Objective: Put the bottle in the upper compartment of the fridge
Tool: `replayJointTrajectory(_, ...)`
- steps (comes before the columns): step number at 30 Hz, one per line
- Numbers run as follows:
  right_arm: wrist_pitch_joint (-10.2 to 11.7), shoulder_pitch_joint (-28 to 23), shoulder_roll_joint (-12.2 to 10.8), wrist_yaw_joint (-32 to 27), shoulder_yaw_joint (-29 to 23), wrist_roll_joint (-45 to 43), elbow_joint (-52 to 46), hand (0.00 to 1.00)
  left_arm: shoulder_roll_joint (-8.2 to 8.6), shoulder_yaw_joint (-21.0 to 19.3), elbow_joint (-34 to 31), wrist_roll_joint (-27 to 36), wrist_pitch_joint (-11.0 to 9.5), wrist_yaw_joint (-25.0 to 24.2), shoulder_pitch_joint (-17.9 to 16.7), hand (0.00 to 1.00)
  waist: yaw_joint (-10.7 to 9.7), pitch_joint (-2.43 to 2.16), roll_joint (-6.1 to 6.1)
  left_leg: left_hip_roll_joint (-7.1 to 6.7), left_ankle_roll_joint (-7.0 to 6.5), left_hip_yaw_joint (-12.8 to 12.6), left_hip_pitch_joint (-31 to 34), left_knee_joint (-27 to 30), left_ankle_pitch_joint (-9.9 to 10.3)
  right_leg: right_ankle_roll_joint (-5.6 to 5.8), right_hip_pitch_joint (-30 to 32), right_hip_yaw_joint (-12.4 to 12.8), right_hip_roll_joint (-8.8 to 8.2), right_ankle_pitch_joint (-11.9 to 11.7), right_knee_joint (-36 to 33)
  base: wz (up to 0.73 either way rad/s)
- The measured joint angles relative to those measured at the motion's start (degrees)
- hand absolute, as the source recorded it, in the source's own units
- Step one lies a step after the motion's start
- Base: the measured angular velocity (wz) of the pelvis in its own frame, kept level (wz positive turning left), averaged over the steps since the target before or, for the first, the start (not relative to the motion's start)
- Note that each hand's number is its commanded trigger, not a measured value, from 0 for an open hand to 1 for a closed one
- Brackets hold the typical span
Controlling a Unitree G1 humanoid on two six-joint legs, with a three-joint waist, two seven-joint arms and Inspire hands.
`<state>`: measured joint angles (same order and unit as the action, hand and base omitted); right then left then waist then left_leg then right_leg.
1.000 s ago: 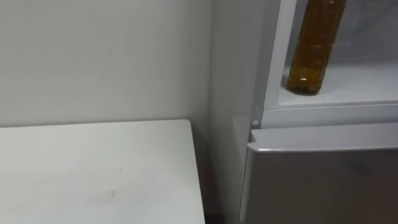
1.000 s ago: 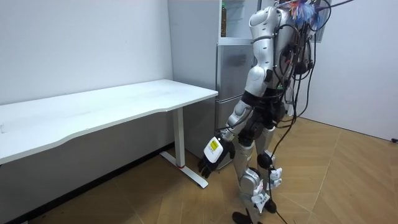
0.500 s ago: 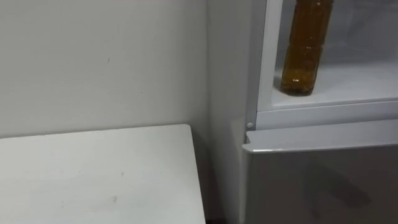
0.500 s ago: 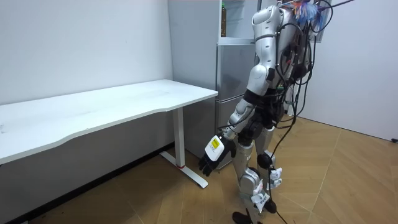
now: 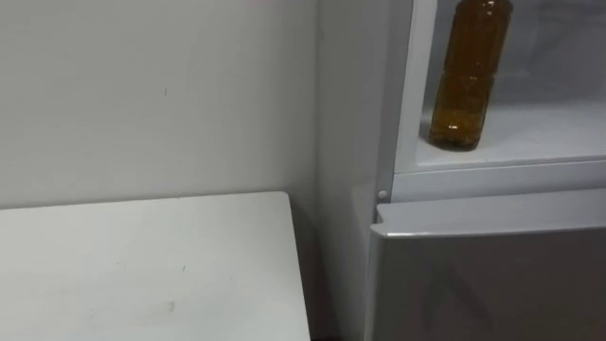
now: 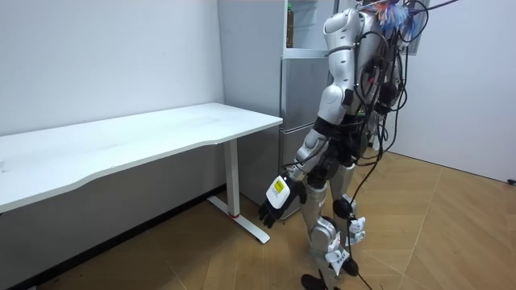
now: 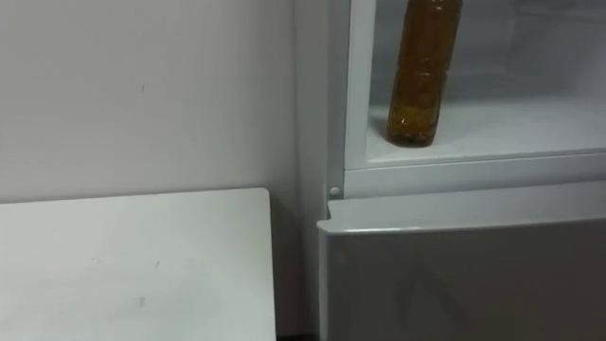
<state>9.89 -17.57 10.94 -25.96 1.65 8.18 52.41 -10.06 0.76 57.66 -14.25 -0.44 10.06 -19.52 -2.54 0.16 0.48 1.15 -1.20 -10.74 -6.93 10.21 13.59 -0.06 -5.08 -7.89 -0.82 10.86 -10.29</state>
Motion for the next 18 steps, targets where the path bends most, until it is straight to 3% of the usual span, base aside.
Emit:
replayJointTrajectory(9, -2.5, 2.53, -0.39, 8.96, 1.16, -4.36, 5.97, 0.0, 0.36, -0.14, 1.88, -2.41, 0.64, -4.34, 1.53, 0.0, 1.44, 0.08, 0.05, -0.02, 0.01, 0.66, -0.19, 0.01, 0.01, 0.01, -0.83, -0.27, -0.01, -0.01, 0.62, 0.03)
replayJointTrajectory(18, -3.75, 6.68, -1.42, 14.2, 3.86, -8.6, 8.11, 0.0, 0.52, -0.01, 1.87, -4.42, 1.32, -4.02, 4.37, 0.0, 1.57, 0.09, -0.37, -0.59, 0.01, 2.28, 1.41, 0.87, 0.0, 0.0, -0.62, -1.68, -0.22, -0.01, 0.84, 0.1)
